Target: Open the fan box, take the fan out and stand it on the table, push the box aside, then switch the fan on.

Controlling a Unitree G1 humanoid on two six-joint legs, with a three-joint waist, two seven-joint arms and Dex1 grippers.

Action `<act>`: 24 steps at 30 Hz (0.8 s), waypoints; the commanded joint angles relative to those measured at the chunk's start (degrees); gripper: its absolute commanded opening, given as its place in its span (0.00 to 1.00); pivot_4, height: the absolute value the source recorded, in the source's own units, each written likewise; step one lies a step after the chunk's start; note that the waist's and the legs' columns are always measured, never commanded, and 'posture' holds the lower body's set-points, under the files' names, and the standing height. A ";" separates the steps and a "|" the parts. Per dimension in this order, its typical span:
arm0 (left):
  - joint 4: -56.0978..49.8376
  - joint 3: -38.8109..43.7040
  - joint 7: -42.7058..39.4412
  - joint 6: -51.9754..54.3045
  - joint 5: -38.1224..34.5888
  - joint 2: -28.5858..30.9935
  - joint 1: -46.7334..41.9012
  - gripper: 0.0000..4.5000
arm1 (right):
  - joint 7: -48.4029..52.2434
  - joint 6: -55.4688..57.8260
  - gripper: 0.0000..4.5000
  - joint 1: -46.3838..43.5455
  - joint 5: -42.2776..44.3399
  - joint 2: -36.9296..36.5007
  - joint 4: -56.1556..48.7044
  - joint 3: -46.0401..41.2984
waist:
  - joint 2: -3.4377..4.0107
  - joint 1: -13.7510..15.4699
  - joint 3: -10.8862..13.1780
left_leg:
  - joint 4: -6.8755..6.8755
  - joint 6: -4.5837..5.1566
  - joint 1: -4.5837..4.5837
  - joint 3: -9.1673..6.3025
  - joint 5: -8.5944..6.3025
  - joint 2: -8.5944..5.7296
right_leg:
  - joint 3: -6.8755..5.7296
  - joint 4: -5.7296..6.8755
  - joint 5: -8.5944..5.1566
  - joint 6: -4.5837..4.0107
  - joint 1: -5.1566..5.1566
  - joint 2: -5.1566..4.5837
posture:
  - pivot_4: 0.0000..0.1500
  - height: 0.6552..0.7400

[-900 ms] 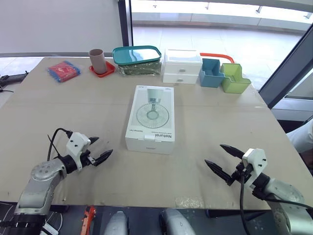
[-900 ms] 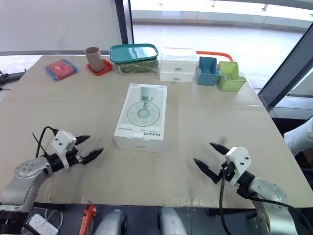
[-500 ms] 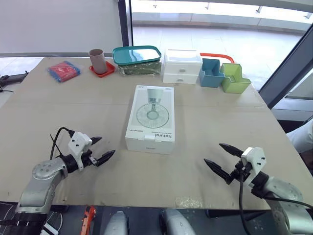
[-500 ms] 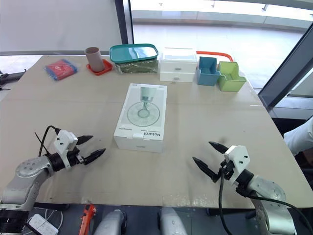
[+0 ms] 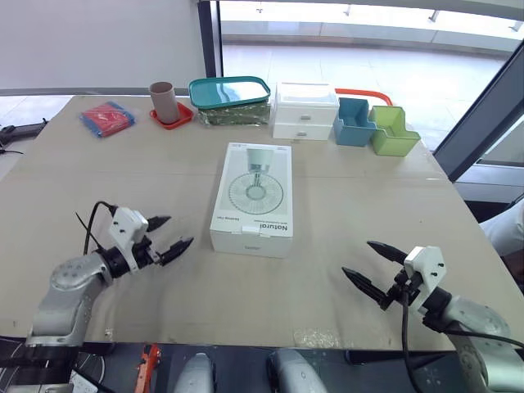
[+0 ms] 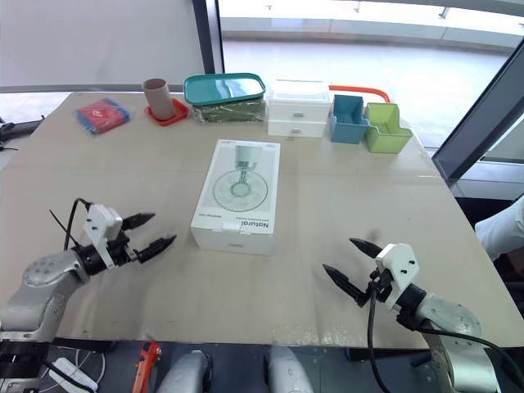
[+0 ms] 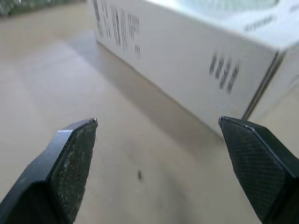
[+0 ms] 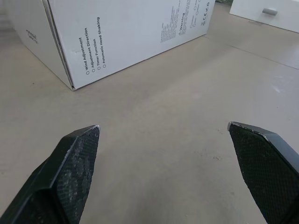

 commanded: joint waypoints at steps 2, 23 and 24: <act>-6.72 -2.95 -5.01 7.12 -6.09 2.36 -8.54 0.49 | 0.25 1.77 1.00 -4.45 2.24 -0.92 -5.01 0.71 | 0.00 -0.01 0.00 | 0.01 0.00 -0.01 0.00 0.00 0.00 | -0.01 0.00 0.00 0.01 0.00 0.01 | 1.00 1.00; 1.59 -17.40 -10.64 9.35 4.43 3.00 -19.10 0.04 | -5.79 16.87 1.00 -23.34 -4.32 -1.22 -17.66 16.11 | -0.01 -0.01 0.00 | 0.10 0.02 -0.05 -0.03 -0.01 -0.03 | -0.01 0.00 0.03 0.04 0.01 0.02 | 1.00 1.00; 1.65 -17.48 -10.47 9.53 4.42 2.74 -19.20 0.04 | -6.23 17.76 1.00 -25.19 -5.42 -0.60 -17.53 17.91 | 0.00 -0.24 0.00 | 0.10 0.02 -0.05 -0.03 -0.01 -0.03 | -0.01 0.00 0.03 0.04 0.01 0.02 | 1.00 1.00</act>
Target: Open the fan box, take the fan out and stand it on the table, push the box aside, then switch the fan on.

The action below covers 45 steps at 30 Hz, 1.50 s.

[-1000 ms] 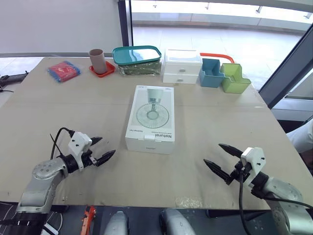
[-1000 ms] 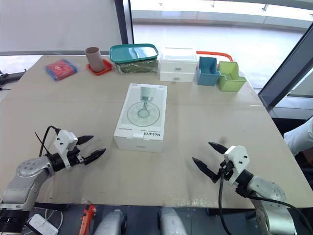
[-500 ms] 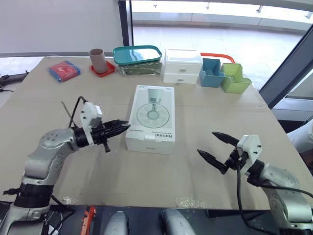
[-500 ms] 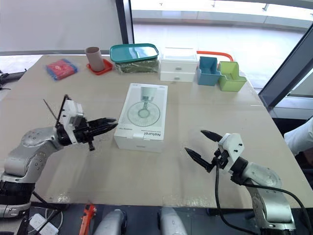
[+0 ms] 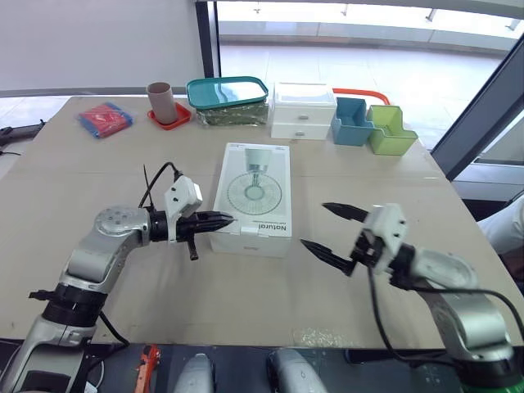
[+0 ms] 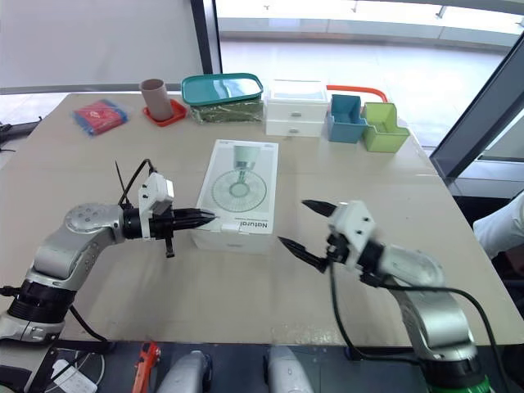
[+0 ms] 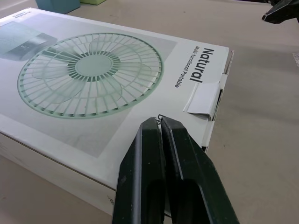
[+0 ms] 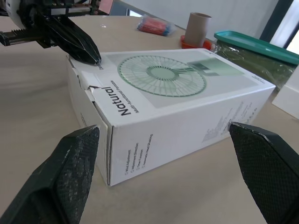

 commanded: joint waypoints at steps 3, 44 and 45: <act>2.02 -1.60 -0.49 1.00 2.05 -0.13 -1.26 0.04 | -4.97 9.23 1.00 -15.71 -8.70 2.86 -3.50 14.70 | 0.02 -0.09 -0.01 | 0.03 0.04 -0.02 -0.01 0.03 0.00 | 0.00 0.01 0.03 0.02 -0.01 0.01 | 1.00 1.00; 4.82 -3.14 -0.30 -0.70 4.79 -1.77 -1.51 0.04 | -9.12 4.56 1.00 -26.85 -23.23 6.68 5.60 18.93 | 0.02 -0.01 -0.01 | 0.26 0.04 -0.07 -0.06 0.03 0.00 | -0.06 0.02 0.12 0.07 0.03 0.00 | 1.00 1.00; 4.95 -3.20 -0.40 -0.81 4.84 -1.80 -1.55 0.04 | -9.27 4.50 1.00 -27.01 -23.32 6.84 5.60 18.66 | 0.02 -0.01 -0.01 | 0.25 0.05 -0.07 -0.06 0.03 0.00 | -0.07 0.01 0.12 0.07 0.03 0.00 | 1.00 1.00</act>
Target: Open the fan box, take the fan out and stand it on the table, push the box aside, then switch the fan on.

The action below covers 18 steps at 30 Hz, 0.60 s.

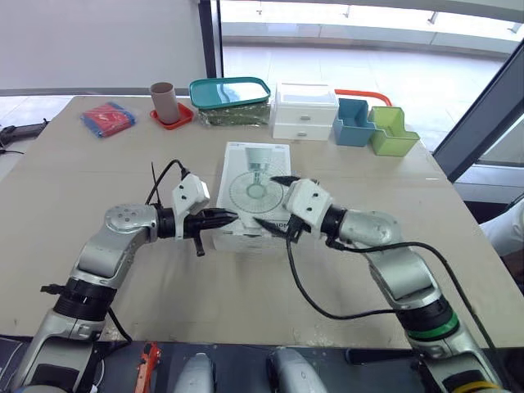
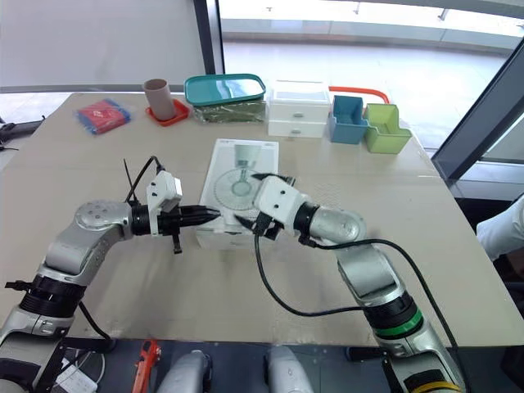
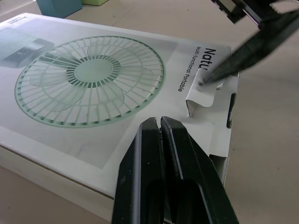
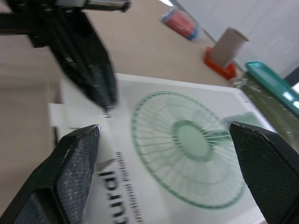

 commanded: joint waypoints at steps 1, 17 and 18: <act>2.12 -1.72 -0.65 0.51 2.00 0.26 0.79 0.04 | -1.14 -1.37 1.00 -1.24 -0.43 0.54 -0.75 -1.77 | 0.00 0.00 0.00 | -0.01 0.00 0.00 0.00 0.00 0.00 | 0.01 0.00 0.00 0.00 0.00 0.00 | 1.00 1.00; 2.28 -1.96 -1.40 0.63 2.19 -0.03 0.76 0.04 | 10.33 8.82 1.00 7.17 17.73 -4.24 -12.61 -9.19 | 0.01 0.06 0.00 | 0.00 0.05 -0.05 -0.02 -0.03 -0.02 | 0.00 -0.01 -0.02 0.03 0.00 -0.01 | 1.00 1.00; 2.23 -1.96 -1.45 0.64 2.19 0.03 0.82 0.04 | 11.53 9.04 1.00 8.25 18.80 -5.38 -13.51 -9.33 | 0.00 0.07 -0.01 | 0.00 0.06 -0.05 -0.03 -0.04 -0.02 | -0.01 -0.01 -0.03 0.05 0.01 -0.01 | 1.00 1.00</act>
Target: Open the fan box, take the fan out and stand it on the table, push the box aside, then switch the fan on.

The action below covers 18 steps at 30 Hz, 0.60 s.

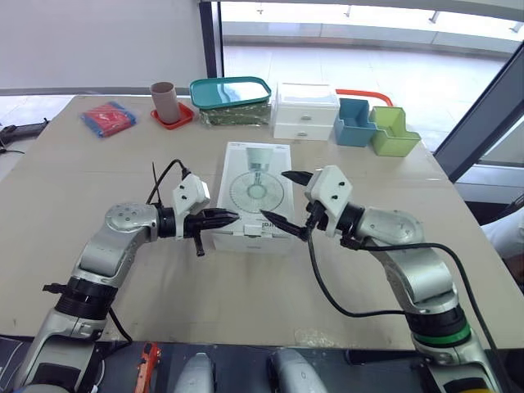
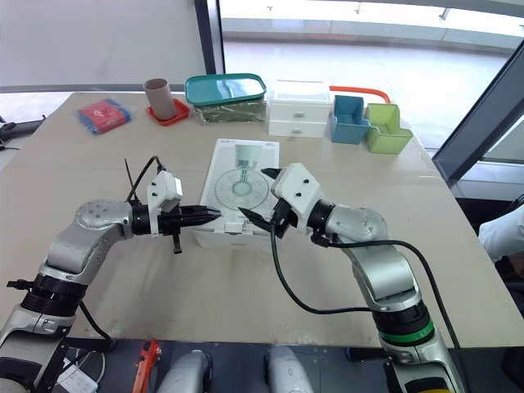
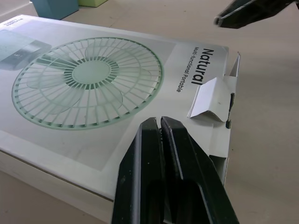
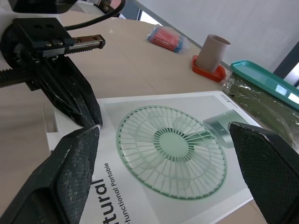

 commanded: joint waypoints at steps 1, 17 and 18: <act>1.31 -1.67 -0.39 1.56 1.77 0.63 1.39 0.04 | 5.26 1.11 1.00 3.56 5.02 -3.83 -5.79 -1.80 | -0.01 -0.02 0.00 | 0.01 0.04 -0.01 0.00 -0.03 0.00 | 0.00 -0.03 -0.01 0.01 0.01 -0.01 | 1.00 1.00; 1.16 -1.53 0.05 2.39 1.38 -0.06 1.10 0.04 | 6.64 -0.20 1.00 10.77 2.38 -6.50 -6.39 4.97 | -0.01 -0.04 -0.01 | 0.05 0.06 0.03 0.02 -0.03 0.02 | 0.02 -0.02 -0.20 0.34 0.02 0.02 | 1.00 1.00; 1.12 -1.54 0.04 2.38 1.40 -0.10 1.13 0.04 | 6.89 -0.28 1.00 10.99 2.14 -6.86 -6.30 5.10 | -0.01 -0.05 -0.01 | 0.05 0.06 0.02 0.02 -0.03 0.01 | 0.03 -0.02 -0.20 0.34 0.02 0.02 | 1.00 1.00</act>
